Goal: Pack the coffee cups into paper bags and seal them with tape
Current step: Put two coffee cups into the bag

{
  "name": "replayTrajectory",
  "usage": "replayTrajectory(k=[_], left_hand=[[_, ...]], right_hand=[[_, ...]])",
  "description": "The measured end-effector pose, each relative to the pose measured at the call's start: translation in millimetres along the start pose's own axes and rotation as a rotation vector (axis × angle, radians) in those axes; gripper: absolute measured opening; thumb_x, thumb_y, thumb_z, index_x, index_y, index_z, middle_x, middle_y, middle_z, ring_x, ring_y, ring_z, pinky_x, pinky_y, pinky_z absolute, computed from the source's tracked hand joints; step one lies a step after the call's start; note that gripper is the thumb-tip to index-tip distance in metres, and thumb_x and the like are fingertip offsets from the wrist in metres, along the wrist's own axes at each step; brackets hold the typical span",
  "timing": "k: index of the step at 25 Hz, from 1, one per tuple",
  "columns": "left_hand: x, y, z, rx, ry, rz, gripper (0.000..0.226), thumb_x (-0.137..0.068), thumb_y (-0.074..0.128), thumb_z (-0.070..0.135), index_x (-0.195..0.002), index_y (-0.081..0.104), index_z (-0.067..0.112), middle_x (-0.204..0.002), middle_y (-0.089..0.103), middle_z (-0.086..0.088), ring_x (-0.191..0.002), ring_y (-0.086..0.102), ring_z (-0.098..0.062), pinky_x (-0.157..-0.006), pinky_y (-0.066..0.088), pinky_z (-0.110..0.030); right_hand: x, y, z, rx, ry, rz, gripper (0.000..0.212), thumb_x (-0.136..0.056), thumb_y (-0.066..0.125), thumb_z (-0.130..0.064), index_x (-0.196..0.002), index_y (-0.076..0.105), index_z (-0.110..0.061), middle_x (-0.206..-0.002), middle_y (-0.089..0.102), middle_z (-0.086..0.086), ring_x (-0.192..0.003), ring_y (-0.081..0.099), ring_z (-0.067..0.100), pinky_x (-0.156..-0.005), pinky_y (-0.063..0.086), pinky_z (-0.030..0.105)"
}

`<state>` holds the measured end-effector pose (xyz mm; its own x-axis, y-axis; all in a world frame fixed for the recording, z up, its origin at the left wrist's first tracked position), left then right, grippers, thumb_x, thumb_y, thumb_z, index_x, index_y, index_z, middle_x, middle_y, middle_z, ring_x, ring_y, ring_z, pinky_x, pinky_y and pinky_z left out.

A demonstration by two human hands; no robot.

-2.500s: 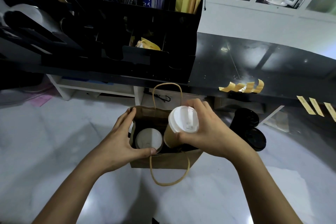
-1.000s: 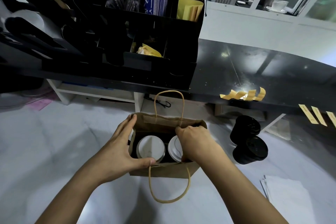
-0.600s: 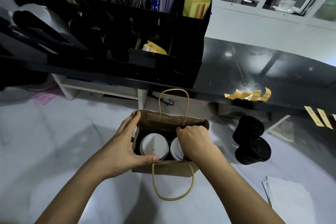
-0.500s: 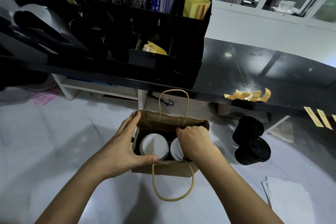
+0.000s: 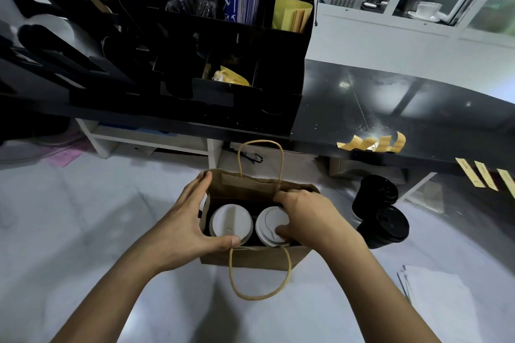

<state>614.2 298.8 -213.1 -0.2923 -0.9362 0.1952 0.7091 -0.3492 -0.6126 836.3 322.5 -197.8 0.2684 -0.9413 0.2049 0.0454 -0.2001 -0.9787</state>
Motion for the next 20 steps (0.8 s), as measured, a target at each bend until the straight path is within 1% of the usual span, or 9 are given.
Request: replayTrajectory(k=[2, 5, 7, 9, 12, 15, 20], left_hand=[[0, 0, 0, -0.005, -0.002, 0.001, 0.132, -0.061, 0.082, 0.066, -0.155, -0.008, 0.046, -0.161, -0.010, 0.030, -0.146, 0.026, -0.013, -0.109, 0.036, -0.026], [0, 2, 0, -0.008, -0.014, 0.000, 0.131, -0.061, 0.082, 0.065, -0.155, -0.007, 0.045, -0.161, -0.011, 0.031, -0.146, 0.026, -0.012, -0.109, 0.036, -0.026], [-1, 1, -1, -0.006, -0.014, 0.004, 0.131, -0.061, 0.082, 0.066, -0.155, -0.007, 0.046, -0.160, -0.010, 0.032, -0.145, 0.028, -0.012, -0.109, 0.037, -0.027], [-2, 0, -3, -0.008, -0.014, 0.007, 0.131, -0.060, 0.082, 0.068, -0.155, -0.006, 0.046, -0.160, -0.010, 0.033, -0.146, 0.026, -0.011, -0.110, 0.037, -0.029], [-2, 0, -3, -0.013, -0.010, 0.012, 0.130, -0.061, 0.081, 0.068, -0.156, -0.005, 0.046, -0.160, -0.009, 0.032, -0.148, 0.020, -0.009, -0.111, 0.035, -0.028], [-2, 0, -2, -0.011, -0.015, 0.012, 0.129, -0.061, 0.081, 0.068, -0.156, -0.004, 0.046, -0.161, -0.008, 0.031, -0.148, 0.022, -0.010, -0.111, 0.037, -0.031], [-2, 0, -3, -0.007, -0.019, 0.005, 0.130, -0.059, 0.082, 0.069, -0.155, -0.003, 0.048, -0.161, -0.007, 0.032, -0.146, 0.027, -0.013, -0.109, 0.042, -0.035]], right_hand=[[8, -9, 5, -0.055, -0.007, 0.077, 0.042, -0.091, 0.067, -0.037, -0.130, 0.056, -0.027, -0.120, 0.064, -0.001, -0.111, 0.060, 0.024, -0.084, 0.046, 0.033], [22, -21, 14, -0.121, -0.011, 0.236, 0.032, -0.094, 0.063, -0.034, -0.126, 0.063, -0.026, -0.118, 0.062, -0.002, -0.110, 0.056, 0.023, -0.092, 0.044, 0.035], [31, -23, 21, -0.131, 0.004, 0.341, 0.025, -0.092, 0.067, -0.031, -0.116, 0.068, -0.024, -0.116, 0.061, -0.003, -0.107, 0.055, 0.024, -0.092, 0.043, 0.037], [38, -21, 29, -0.161, 0.053, 0.412, 0.022, -0.089, 0.073, -0.030, -0.110, 0.071, -0.024, -0.117, 0.060, -0.002, -0.106, 0.056, 0.024, -0.091, 0.044, 0.038], [49, -14, 41, -0.287, 0.130, 0.437, 0.024, -0.091, 0.072, -0.032, -0.115, 0.070, -0.027, -0.122, 0.057, -0.004, -0.110, 0.053, 0.019, -0.094, 0.044, 0.037], [56, -8, 48, -0.448, 0.190, 0.428, 0.025, -0.096, 0.065, -0.035, -0.120, 0.068, -0.029, -0.120, 0.060, -0.010, -0.110, 0.055, 0.015, -0.095, 0.047, 0.038], [60, -1, 53, -0.521, 0.230, 0.423, 0.022, -0.098, 0.060, -0.035, -0.119, 0.066, -0.030, -0.113, 0.064, -0.013, -0.106, 0.060, 0.013, -0.088, 0.052, 0.037]])
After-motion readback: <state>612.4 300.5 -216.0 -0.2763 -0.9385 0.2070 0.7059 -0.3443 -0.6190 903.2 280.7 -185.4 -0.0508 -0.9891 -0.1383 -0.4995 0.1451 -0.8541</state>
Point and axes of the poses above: each hand's wrist, its own x-axis away from the middle knuckle, its own y-axis out of the palm, z = x × y, the point moved 5 cm from there along -x, towards the middle knuckle
